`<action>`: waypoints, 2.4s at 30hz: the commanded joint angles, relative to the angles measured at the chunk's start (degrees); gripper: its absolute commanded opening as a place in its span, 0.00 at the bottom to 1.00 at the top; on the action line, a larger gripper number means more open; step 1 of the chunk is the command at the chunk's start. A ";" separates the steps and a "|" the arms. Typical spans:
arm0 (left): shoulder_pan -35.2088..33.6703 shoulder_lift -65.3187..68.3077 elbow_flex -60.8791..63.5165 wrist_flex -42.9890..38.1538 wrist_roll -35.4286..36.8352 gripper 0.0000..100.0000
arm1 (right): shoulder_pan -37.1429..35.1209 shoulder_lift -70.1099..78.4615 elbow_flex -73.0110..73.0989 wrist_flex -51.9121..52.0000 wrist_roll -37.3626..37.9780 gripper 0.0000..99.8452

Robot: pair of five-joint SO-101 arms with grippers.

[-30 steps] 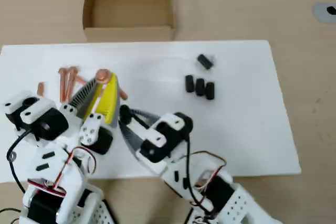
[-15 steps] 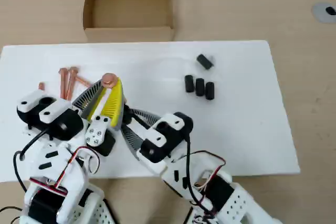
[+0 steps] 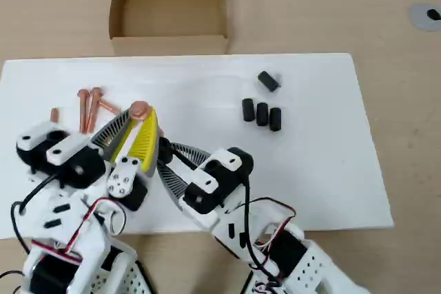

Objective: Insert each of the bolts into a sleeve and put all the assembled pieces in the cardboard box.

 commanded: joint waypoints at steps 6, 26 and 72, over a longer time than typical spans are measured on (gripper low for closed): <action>0.70 -0.13 -8.09 2.37 -0.09 0.01 | -0.57 -5.05 -0.13 -1.41 0.00 0.01; 6.68 10.15 -18.90 8.53 1.32 0.01 | -0.57 -5.05 -0.13 -1.23 0.00 0.01; 6.59 10.59 -21.19 16.88 -3.16 0.01 | -0.48 -5.05 -0.13 -1.14 0.00 0.01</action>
